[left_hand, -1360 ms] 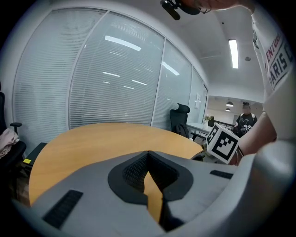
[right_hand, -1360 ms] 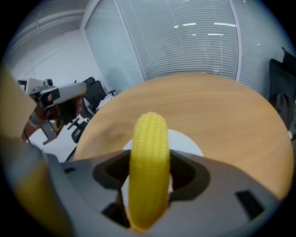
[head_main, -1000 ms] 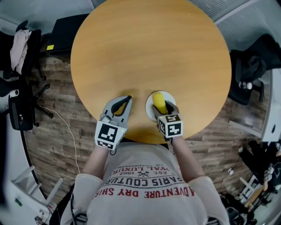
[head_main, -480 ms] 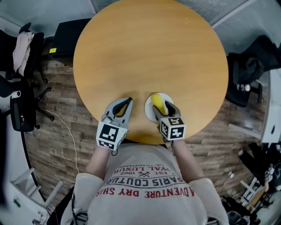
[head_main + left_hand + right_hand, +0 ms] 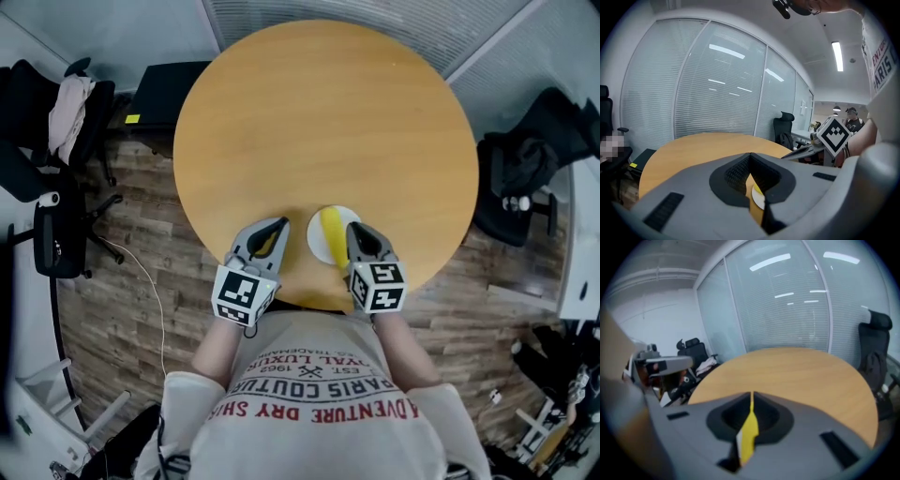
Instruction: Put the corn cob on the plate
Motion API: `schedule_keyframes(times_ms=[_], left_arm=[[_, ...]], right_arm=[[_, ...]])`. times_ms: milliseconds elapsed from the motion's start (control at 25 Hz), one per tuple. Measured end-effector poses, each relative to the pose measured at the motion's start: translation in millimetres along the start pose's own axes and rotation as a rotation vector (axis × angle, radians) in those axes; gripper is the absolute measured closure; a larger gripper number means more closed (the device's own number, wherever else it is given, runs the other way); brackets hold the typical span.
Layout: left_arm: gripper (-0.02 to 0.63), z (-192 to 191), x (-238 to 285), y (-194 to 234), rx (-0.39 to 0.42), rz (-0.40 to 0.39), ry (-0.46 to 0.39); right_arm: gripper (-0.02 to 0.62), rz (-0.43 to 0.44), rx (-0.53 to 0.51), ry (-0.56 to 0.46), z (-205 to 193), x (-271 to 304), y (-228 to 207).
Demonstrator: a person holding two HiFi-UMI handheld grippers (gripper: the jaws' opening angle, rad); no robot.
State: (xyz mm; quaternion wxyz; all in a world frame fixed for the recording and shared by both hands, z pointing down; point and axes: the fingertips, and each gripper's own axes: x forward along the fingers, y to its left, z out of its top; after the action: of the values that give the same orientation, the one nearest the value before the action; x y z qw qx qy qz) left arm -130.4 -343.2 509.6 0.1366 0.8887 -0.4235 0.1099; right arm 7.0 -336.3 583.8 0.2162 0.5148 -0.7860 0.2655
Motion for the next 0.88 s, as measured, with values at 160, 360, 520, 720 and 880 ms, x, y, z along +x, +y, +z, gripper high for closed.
schedule_keyframes(times_ms=[160, 360, 520, 720, 880], left_arm=[[0.574, 22, -11, -11, 0.035, 0.024, -0.044], [0.574, 52, -22, -19, 0.071, 0.076, -0.109], [0.574, 70, -29, -28, 0.094, 0.098, -0.148], [0.574, 98, -35, -39, 0.108, 0.116, -0.215], [0.573, 111, -36, -52, 0.133, 0.108, -0.242]], right_arm=[[0.563, 0.011, -0.070, -0.132, 35, -28, 4], [0.565, 0.045, -0.114, -0.274, 71, -64, 8], [0.565, 0.074, -0.169, -0.344, 92, -85, 13], [0.565, 0.113, -0.235, -0.415, 112, -107, 20], [0.565, 0.119, -0.241, -0.475, 122, -121, 17]])
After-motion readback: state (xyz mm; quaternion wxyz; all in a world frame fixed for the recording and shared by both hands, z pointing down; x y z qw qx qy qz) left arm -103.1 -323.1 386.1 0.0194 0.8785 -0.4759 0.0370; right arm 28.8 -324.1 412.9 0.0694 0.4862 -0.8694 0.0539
